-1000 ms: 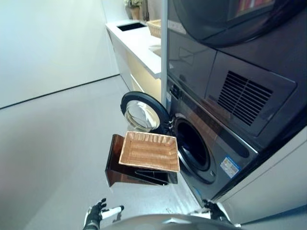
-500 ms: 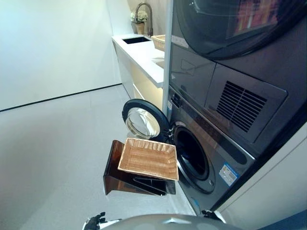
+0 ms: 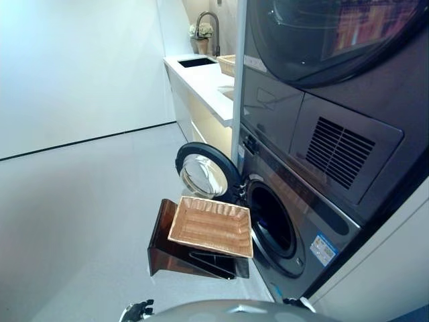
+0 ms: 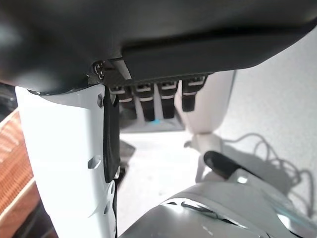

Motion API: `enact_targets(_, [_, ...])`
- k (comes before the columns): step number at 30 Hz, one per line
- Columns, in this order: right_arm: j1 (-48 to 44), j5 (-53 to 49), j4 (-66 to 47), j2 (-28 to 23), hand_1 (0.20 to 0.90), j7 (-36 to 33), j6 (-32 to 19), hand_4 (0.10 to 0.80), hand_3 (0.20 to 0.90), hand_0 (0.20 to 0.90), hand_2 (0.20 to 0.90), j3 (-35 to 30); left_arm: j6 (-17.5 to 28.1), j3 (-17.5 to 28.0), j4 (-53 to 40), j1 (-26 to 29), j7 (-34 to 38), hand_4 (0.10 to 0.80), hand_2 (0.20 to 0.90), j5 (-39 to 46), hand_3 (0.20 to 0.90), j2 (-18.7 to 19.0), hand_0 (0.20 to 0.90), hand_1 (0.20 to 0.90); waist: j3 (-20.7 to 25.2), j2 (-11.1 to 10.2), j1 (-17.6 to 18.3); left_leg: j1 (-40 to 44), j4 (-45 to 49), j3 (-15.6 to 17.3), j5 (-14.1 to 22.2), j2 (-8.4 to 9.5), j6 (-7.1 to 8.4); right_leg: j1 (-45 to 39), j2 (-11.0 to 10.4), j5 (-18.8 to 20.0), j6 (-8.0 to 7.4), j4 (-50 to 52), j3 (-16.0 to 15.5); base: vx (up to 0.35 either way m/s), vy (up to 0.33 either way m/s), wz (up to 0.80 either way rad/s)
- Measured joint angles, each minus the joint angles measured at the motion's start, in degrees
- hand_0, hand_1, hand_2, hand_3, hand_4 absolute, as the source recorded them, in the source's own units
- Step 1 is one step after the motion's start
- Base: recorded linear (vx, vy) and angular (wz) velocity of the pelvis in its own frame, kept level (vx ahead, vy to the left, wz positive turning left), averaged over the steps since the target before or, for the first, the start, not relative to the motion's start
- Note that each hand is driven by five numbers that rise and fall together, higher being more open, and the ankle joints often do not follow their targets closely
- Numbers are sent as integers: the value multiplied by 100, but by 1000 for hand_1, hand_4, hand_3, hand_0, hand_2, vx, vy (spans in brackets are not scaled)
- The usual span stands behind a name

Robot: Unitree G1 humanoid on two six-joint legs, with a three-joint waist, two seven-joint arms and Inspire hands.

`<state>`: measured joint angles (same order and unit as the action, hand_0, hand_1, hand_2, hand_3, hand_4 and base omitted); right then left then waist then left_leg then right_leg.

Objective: Pick up the clothes and place them into the washing machine

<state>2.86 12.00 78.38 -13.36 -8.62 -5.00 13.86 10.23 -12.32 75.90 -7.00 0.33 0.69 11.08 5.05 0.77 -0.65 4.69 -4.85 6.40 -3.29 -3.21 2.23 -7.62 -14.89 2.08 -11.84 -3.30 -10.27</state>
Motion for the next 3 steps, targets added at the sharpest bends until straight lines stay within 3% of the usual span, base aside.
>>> enact_targets(3, [22,0,-63,-4,900,-11,6,800,900,900,900,13,0,-8,-4,-1,-5,800,900,2,900,46,900,900,2,4,4,-4,0,-2,-3,0,6,4,1,2,5,0,-1,0,0,0])
